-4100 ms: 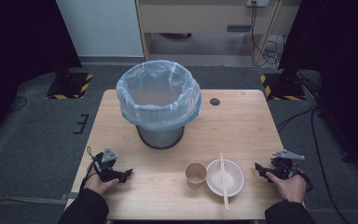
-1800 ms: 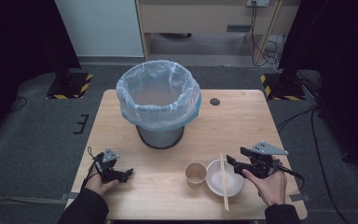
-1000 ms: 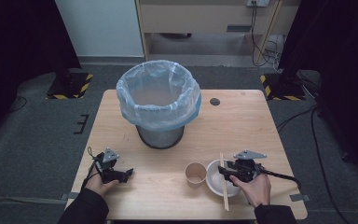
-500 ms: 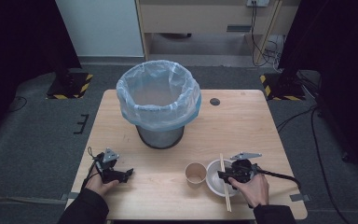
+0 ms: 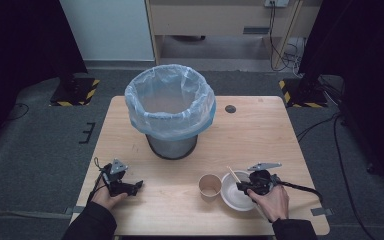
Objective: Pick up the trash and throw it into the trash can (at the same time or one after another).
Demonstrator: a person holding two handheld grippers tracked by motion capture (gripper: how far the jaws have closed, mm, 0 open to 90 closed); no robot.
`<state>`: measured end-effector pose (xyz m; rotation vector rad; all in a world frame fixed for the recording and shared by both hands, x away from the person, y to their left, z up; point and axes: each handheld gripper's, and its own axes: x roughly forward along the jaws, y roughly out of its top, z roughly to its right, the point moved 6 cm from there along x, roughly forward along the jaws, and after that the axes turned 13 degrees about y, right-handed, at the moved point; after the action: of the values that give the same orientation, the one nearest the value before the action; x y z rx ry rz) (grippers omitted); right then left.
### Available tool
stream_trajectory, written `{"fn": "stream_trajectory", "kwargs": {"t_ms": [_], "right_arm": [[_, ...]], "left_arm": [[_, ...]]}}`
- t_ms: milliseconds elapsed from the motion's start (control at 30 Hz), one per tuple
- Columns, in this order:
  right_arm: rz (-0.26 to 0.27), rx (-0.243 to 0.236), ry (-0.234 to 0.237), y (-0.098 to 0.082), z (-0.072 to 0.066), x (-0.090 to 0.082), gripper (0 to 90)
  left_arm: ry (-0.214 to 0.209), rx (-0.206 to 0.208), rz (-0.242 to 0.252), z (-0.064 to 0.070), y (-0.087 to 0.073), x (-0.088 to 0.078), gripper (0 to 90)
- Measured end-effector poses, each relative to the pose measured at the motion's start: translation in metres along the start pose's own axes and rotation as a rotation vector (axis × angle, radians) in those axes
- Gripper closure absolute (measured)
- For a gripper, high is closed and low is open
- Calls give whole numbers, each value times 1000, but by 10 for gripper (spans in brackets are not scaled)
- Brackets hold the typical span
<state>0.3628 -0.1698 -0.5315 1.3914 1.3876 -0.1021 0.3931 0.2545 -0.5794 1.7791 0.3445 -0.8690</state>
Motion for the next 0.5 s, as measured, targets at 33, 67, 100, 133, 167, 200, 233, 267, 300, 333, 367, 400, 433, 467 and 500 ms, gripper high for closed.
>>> {"fn": "stream_trajectory", "kwargs": {"t_ms": [33, 67, 100, 133, 167, 200, 233, 267, 300, 333, 367, 400, 433, 467, 500], "right_arm": [[1, 0, 2, 0, 0, -1, 855], [7, 1, 6, 1, 0, -2, 855], [12, -5, 6, 2, 0, -3, 855], [12, -5, 6, 2, 0, -3, 855], [17, 0, 10, 3, 0, -5, 855], [35, 0, 14, 6, 1, -8, 856], [40, -1, 13, 6, 1, -9, 855], [40, -1, 13, 6, 1, -9, 855], [60, -6, 13, 8, 1, -12, 855], [65, -9, 13, 9, 1, -14, 855], [76, -12, 14, 10, 1, -15, 855], [85, -13, 14, 12, 1, -17, 855], [96, -11, 15, 13, 1, -19, 855], [108, -16, 15, 15, 1, -21, 855], [108, -16, 15, 15, 1, -21, 855]], "left_arm": [[0, 0, 0, 0, 0, 0, 0], [0, 0, 0, 0, 0, 0, 0], [0, 0, 0, 0, 0, 0, 0], [0, 0, 0, 0, 0, 0, 0], [0, 0, 0, 0, 0, 0, 0], [-1, 0, 0, 0, 0, 0, 0], [0, 0, 0, 0, 0, 0, 0], [0, 0, 0, 0, 0, 0, 0], [0, 0, 0, 0, 0, 0, 0], [0, 0, 0, 0, 0, 0, 0], [0, 0, 0, 0, 0, 0, 0], [0, 0, 0, 0, 0, 0, 0], [0, 0, 0, 0, 0, 0, 0], [0, 0, 0, 0, 0, 0, 0], [0, 0, 0, 0, 0, 0, 0]]}}
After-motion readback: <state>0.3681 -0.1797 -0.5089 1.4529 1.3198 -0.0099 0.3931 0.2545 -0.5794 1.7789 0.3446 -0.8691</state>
